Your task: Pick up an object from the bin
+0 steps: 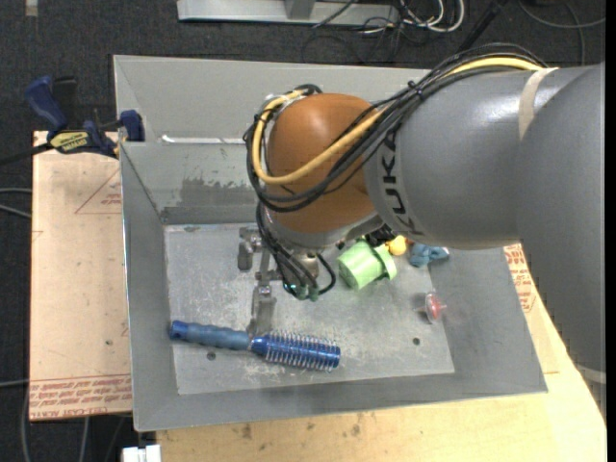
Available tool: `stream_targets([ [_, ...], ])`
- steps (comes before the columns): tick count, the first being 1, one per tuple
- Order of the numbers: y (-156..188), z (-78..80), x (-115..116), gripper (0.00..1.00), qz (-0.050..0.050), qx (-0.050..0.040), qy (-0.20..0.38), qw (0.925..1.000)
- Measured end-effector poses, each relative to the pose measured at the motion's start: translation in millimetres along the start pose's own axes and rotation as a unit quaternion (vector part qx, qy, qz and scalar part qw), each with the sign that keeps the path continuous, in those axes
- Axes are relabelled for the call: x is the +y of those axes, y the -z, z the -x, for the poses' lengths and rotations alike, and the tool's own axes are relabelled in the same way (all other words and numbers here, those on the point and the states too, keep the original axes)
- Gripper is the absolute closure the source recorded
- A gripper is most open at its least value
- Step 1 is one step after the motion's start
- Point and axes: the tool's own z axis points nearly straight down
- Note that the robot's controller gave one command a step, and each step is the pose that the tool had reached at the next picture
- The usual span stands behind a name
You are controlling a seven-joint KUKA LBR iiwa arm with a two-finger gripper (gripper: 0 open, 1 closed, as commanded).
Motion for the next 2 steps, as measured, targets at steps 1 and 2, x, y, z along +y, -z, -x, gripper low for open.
stream_targets([
  [1, -111.7, -25.2, -8.9, 0.0, -0.001, 0.0011, -0.035, 0.9994],
  [2, -107.1, -22.6, -8.3, 1.0, 0.001, -0.003, -0.036, 0.9994],
])
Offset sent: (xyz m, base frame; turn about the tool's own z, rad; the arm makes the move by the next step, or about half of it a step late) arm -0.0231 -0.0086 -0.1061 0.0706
